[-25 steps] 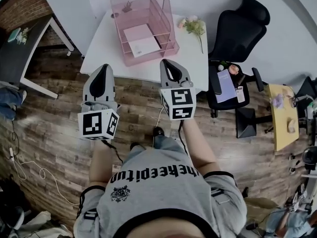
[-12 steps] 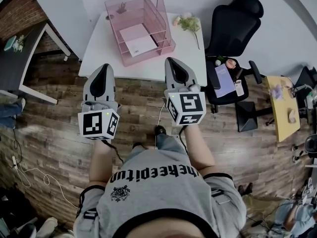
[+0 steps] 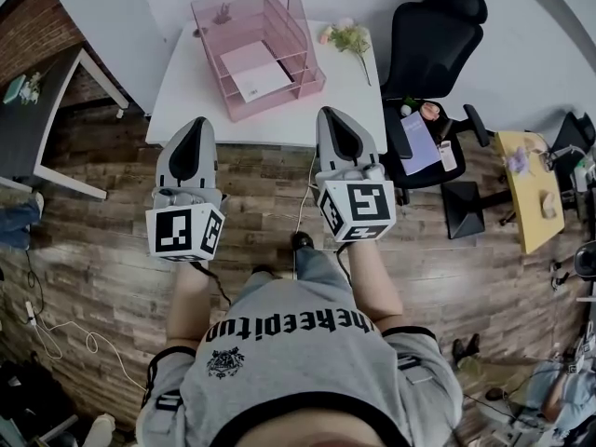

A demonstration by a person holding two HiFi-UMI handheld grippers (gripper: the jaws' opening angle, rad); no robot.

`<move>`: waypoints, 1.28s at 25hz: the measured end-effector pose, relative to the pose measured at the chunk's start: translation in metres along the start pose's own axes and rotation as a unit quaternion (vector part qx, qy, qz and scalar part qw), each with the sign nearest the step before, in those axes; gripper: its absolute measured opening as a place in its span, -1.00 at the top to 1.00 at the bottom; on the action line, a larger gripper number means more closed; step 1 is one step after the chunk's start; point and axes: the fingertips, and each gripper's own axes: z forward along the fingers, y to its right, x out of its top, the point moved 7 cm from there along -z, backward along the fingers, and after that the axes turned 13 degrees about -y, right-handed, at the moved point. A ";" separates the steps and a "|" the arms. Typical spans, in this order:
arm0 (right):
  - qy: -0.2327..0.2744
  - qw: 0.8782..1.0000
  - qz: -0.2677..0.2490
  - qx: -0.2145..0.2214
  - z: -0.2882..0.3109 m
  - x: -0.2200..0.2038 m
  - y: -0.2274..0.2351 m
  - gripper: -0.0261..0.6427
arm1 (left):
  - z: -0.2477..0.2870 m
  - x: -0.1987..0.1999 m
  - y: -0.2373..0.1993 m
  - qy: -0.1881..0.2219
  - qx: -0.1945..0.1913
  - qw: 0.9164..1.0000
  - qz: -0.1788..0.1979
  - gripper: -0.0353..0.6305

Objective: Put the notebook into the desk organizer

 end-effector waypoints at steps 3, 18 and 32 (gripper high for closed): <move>0.003 1.000 0.004 -0.003 -0.005 -0.001 -0.002 0.92 | -0.002 -0.002 0.000 -0.001 -0.004 1.000 0.001 0.88; 0.014 1.000 0.006 -0.016 -0.027 -0.004 -0.014 0.92 | -0.018 -0.003 0.001 0.000 -0.012 1.000 0.004 0.88; 0.013 1.000 0.013 -0.021 -0.042 -0.010 -0.026 0.92 | -0.033 -0.008 0.002 0.000 -0.021 1.000 -0.001 0.88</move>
